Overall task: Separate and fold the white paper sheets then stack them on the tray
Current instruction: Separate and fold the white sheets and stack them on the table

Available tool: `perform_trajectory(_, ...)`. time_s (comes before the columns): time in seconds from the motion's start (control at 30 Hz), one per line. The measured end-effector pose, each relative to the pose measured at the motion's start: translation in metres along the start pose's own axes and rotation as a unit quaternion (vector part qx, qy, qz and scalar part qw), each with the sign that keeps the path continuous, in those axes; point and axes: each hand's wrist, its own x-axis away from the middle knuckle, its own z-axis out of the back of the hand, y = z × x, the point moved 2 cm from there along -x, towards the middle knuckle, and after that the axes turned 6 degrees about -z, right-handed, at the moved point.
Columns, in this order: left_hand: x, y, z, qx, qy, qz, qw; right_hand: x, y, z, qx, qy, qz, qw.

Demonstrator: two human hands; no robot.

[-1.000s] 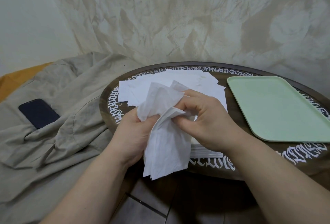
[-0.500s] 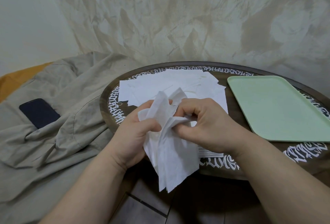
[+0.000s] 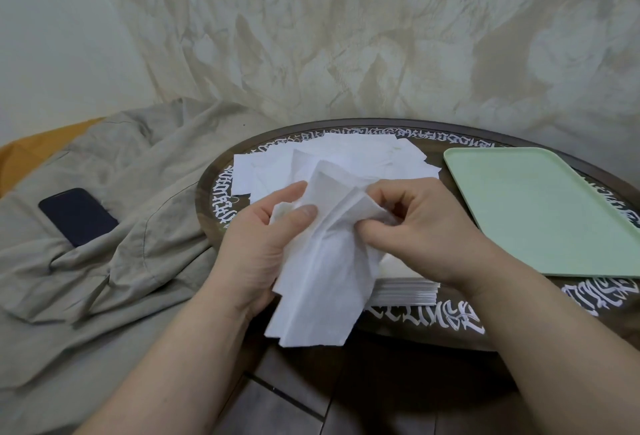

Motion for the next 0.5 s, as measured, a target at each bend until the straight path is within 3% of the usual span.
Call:
perform_trajectory(0.13,0.003,0.006,-0.001,-0.022,0.065,-0.004,0.998,-0.001,0.004,0.006,-0.013,0.009,-0.028,0.999)
perform_trajectory(0.33,0.003,0.000,-0.003,-0.172,0.046,-0.024,0.984,0.001,0.001,0.004,0.019,-0.008,-0.038,0.999)
perform_trajectory(0.5,0.006,0.002,-0.010,-0.199,0.024,-0.062,0.978,0.002,-0.001,0.003,0.041,-0.020,-0.044,0.998)
